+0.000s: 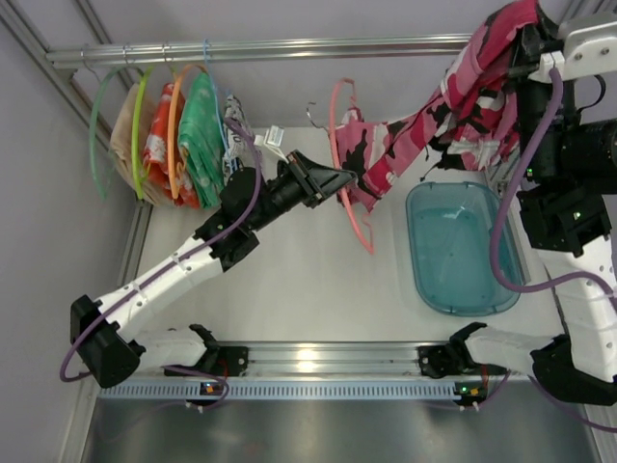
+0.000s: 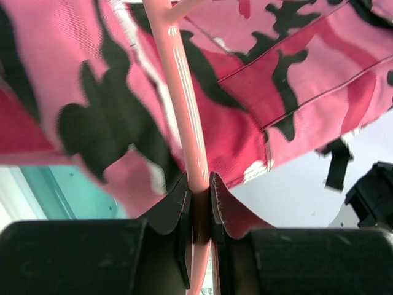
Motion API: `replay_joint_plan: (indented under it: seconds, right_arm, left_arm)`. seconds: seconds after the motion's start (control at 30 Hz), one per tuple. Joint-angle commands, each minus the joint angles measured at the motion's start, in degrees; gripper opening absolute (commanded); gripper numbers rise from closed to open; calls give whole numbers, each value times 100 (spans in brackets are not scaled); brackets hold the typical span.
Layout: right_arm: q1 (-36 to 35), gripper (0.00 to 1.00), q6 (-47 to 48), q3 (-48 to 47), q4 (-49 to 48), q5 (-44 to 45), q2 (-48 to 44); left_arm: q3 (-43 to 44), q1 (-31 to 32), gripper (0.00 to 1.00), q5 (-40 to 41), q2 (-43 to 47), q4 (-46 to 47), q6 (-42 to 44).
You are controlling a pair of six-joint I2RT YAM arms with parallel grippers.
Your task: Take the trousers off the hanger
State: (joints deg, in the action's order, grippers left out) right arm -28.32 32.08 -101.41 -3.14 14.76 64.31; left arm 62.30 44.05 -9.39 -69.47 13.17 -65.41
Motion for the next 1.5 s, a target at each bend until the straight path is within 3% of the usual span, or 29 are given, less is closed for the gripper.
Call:
replay_joint_plan:
  seconds: [0.0,0.2,0.33,0.57,0.77,0.93,1.17,1.3,1.47]
  right_arm:
    - [107,0,869,-1143,-2418,369,1]
    - [116,0,1161,-2198,-2526,176,705]
    - [116,0,198,-2252,-2122,-219,636]
    - [116,0,-1489,-1233,-1252,-1274,-120]
    - [116,0,-2757,-891,-584,-1986,-384]
    - [133,0,-3777,-154,-179,-2364,-665]
    - [133,0,-4042,350,-353,-2610,-675]
    - [116,0,-4157,-45,-530,-2593,-420]
    - [116,0,-4174,-914,-582,-2435,-42]
  left_arm:
    - [-262,7,0,-10,83,-60,696]
    - [-429,103,0,-28,83,-60,766]
    - [-570,183,0,95,57,-8,784]
    - [-518,183,0,34,-180,414,1021]
    - [-421,235,0,-388,-497,432,320]
    - [-404,270,0,-581,-515,1169,-42]
    - [-349,499,0,-1083,-506,1759,317]
    - [-736,517,0,-267,-549,786,344]
    - [-1404,517,0,-230,-602,775,257]
